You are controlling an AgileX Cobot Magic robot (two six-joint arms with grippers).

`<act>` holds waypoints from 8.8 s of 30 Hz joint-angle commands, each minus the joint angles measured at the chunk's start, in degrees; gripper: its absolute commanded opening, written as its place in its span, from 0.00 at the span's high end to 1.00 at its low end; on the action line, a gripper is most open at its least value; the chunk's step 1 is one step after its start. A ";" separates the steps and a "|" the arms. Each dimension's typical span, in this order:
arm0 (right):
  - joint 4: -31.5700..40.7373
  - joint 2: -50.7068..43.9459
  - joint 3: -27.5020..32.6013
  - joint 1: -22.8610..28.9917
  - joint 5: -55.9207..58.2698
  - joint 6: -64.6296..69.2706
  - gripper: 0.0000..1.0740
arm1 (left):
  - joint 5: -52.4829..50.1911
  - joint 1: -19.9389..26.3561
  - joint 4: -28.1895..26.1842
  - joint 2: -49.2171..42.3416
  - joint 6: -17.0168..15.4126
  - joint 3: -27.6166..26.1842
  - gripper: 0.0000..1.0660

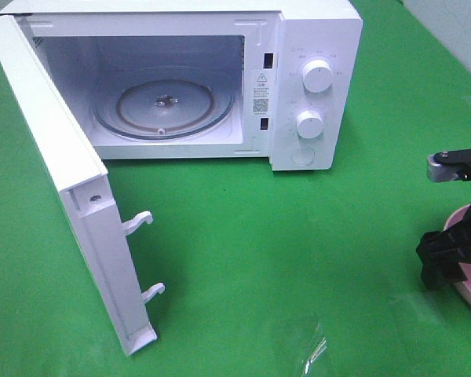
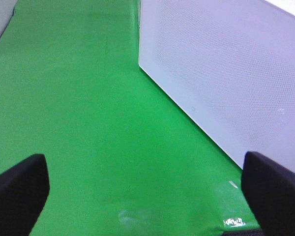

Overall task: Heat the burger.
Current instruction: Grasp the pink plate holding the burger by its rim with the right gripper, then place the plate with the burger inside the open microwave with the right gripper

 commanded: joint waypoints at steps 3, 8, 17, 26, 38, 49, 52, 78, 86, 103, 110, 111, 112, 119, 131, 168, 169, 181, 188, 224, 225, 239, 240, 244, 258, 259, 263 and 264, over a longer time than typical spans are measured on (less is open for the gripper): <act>0.06 3.21 0.29 -0.29 -2.98 -0.34 0.22 | -0.97 -0.52 -0.11 -0.86 -0.06 0.00 0.08; 0.06 5.44 0.29 -0.29 -4.93 -0.23 0.24 | -0.97 -0.52 -0.11 -0.86 -0.06 0.00 0.08; -5.21 6.13 0.29 -0.29 -4.41 8.14 0.67 | -0.97 -0.52 -0.11 -0.86 -0.06 0.00 0.08; -6.47 6.13 0.29 -0.29 -3.32 7.73 1.00 | -0.97 -0.52 -0.11 -0.86 -0.06 0.00 0.08; -12.61 3.27 0.11 2.23 2.29 14.27 1.00 | -0.97 -0.52 -0.11 -0.86 -0.06 0.00 0.08; -20.28 -2.64 0.11 7.96 9.85 22.29 1.00 | -0.97 -0.52 -0.11 -0.86 -0.06 0.00 0.08; -21.26 -4.30 0.17 9.22 11.63 22.75 1.00 | -0.97 -0.52 -0.11 -0.86 -0.06 0.00 0.08; -22.92 -17.02 0.23 26.87 22.63 20.11 1.00 | -0.97 -0.52 -0.11 -0.86 -0.06 0.00 0.08; -22.98 -17.36 0.29 33.75 25.21 18.79 1.00 | -0.97 -0.52 -0.11 -0.86 -0.06 0.00 0.08; -23.61 -17.36 0.29 44.58 25.90 18.22 1.00 | -0.97 -0.52 -0.11 -0.86 -0.06 0.00 0.08; -24.35 -17.36 0.29 48.70 26.76 18.22 1.00 | -0.97 -0.52 -0.11 -0.86 -0.06 0.00 0.08; -24.35 -17.36 0.29 48.70 26.76 18.22 1.00 | -0.97 -0.52 -0.11 -0.86 -0.06 0.00 0.08; -24.47 -17.36 0.29 49.79 26.76 18.22 1.00 | -0.97 -0.52 -0.11 -0.86 -0.06 0.00 0.08; -25.95 -17.36 0.29 53.86 26.93 18.39 1.00 | -0.97 -0.52 -0.11 -0.86 -0.06 0.00 0.08; -28.59 -17.36 0.29 59.47 26.87 18.39 1.00 | -0.97 -0.52 -0.11 -0.86 -0.06 0.00 0.08; -35.92 -17.36 0.23 59.87 13.41 -7.10 0.99 | -0.97 -0.52 -0.11 -0.86 -0.06 0.00 0.08; -35.92 -17.36 0.23 59.87 13.41 -7.10 0.99 | -0.97 -0.52 -0.11 -0.86 -0.06 0.00 0.08; -30.77 -17.36 0.23 52.71 4.01 -23.03 1.00 | -0.97 -0.52 -0.11 -0.86 -0.06 0.00 0.08; -26.36 -17.36 0.23 48.64 -0.40 -33.86 1.00 | -0.97 -0.52 -0.11 -0.86 -0.06 0.00 0.08; 14.38 -17.36 0.23 26.41 -6.13 -98.89 0.99 | -0.97 -0.52 -0.11 -0.86 -0.06 0.00 0.08; 14.38 -17.36 0.23 26.59 -6.25 -98.89 0.99 | -0.97 -0.52 -0.11 -0.86 -0.06 0.00 0.08; 14.78 -16.84 0.11 29.22 -9.00 -97.69 0.98 | -0.97 -0.52 -0.11 -0.86 -0.06 0.00 0.08; 14.84 -15.76 -0.40 29.22 -9.05 -97.40 0.98 | -0.97 -0.52 -0.11 -0.86 -0.06 0.00 0.08; 14.84 -13.24 -2.58 29.22 -9.17 -96.89 0.98 | -0.97 -0.52 -0.11 -0.86 -0.06 0.00 0.08; 15.07 -3.61 -11.75 33.63 -9.74 -94.48 0.98 | -0.97 -0.52 -0.11 -0.86 -0.06 0.00 0.08; 15.07 -3.61 -11.75 33.63 -9.74 -94.48 0.98 | -0.97 -0.52 -0.11 -0.86 -0.06 0.00 0.08; 15.07 -0.86 -14.32 34.84 -9.74 -92.36 0.98 | -0.97 -0.52 -0.11 -0.86 -0.06 0.00 0.08; 15.07 0.63 -15.58 35.24 -9.74 -91.62 0.97 | -0.97 -0.52 -0.11 -0.86 -0.06 0.00 0.08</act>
